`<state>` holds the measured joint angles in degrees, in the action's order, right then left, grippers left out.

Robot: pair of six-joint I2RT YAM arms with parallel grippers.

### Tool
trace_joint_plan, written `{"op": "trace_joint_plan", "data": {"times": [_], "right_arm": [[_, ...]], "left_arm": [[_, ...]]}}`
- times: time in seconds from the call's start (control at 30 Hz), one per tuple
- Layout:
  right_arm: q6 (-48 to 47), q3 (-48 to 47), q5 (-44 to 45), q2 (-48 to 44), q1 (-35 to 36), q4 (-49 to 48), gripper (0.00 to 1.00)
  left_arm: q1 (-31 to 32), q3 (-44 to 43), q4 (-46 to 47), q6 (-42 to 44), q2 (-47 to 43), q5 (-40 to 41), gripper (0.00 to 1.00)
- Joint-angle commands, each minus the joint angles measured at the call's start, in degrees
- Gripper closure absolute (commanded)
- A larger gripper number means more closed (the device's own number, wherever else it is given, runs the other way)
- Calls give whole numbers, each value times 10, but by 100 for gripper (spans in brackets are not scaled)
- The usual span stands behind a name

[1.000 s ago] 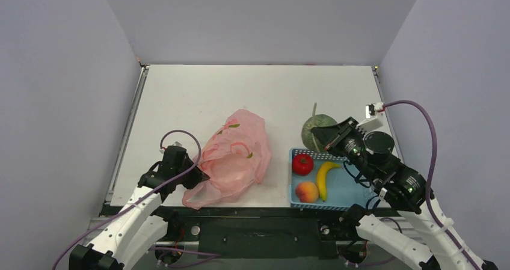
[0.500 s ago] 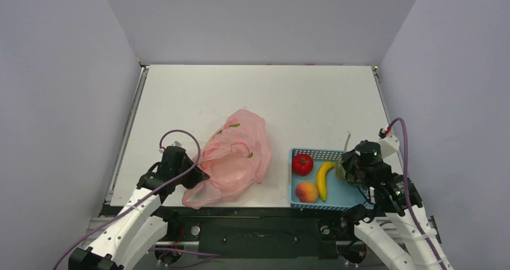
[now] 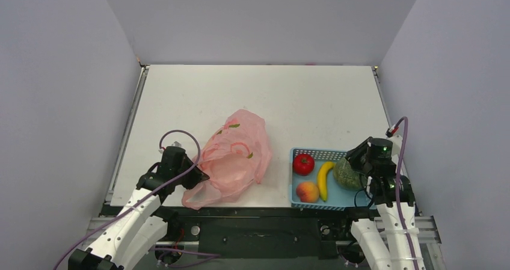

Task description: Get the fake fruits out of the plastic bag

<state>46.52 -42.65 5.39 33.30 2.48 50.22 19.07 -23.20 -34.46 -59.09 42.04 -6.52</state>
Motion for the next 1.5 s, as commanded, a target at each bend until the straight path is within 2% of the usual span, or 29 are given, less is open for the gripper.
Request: {"op": "trace_joint_plan", "data": {"times": [0.0, 0.07, 0.2, 0.43, 0.57, 0.63, 0.7, 0.73, 0.77, 0.83, 0.9, 0.97, 1.03, 1.13, 1.2, 1.33, 1.47], "right_arm": [[-34, 1, -31, -19, -8, 9, 58], [-38, -10, -28, -23, -7, 22, 46], [-60, -59, -4, -26, -6, 46, 32], [-104, -180, 59, 12, 11, 65, 26], [-111, -241, 92, 52, 74, 44, 25], [-110, -259, 126, 84, 165, 23, 26], [-117, -278, 176, 133, 342, 2, 26], [-119, -285, 214, 153, 393, -9, 26], [-124, -298, 229, 196, 481, -18, 27], [-131, -312, 256, 258, 592, -54, 27], [-148, -318, 249, 313, 670, -109, 28], [-175, -315, 218, 360, 715, -174, 32], [-202, -294, 180, 395, 734, -243, 36], [-244, -225, 124, 424, 737, -384, 39], [-272, -205, 108, 447, 737, -439, 39], [-299, -216, 125, 508, 732, -460, 37], [-266, -224, 133, 556, 714, -474, 38]], "left_arm": [[2, -24, 12, 7, -4, -11, 100], [2, -23, 16, 7, 1, -14, 100], [2, -23, 20, 10, 7, -17, 100], [2, -17, 22, 11, 2, -18, 100], [2, -14, 25, 12, 4, -21, 100], [2, -13, 28, 11, 5, -23, 100], [2, -14, 28, 12, 5, -22, 100], [2, -15, 29, 11, 6, -23, 100], [2, -16, 28, 11, 7, -24, 100], [2, -22, 22, 13, 7, -22, 100], [2, -29, 14, 15, 6, -20, 100], [2, -39, 5, 19, 4, -17, 100], [2, -52, -2, 22, 3, -14, 100], [2, -62, -9, 28, 7, -13, 100], [2, -70, -14, 32, 11, -12, 100], [2, -79, -18, 39, 16, -10, 100], [2, -84, -20, 41, 18, -11, 100]]}}
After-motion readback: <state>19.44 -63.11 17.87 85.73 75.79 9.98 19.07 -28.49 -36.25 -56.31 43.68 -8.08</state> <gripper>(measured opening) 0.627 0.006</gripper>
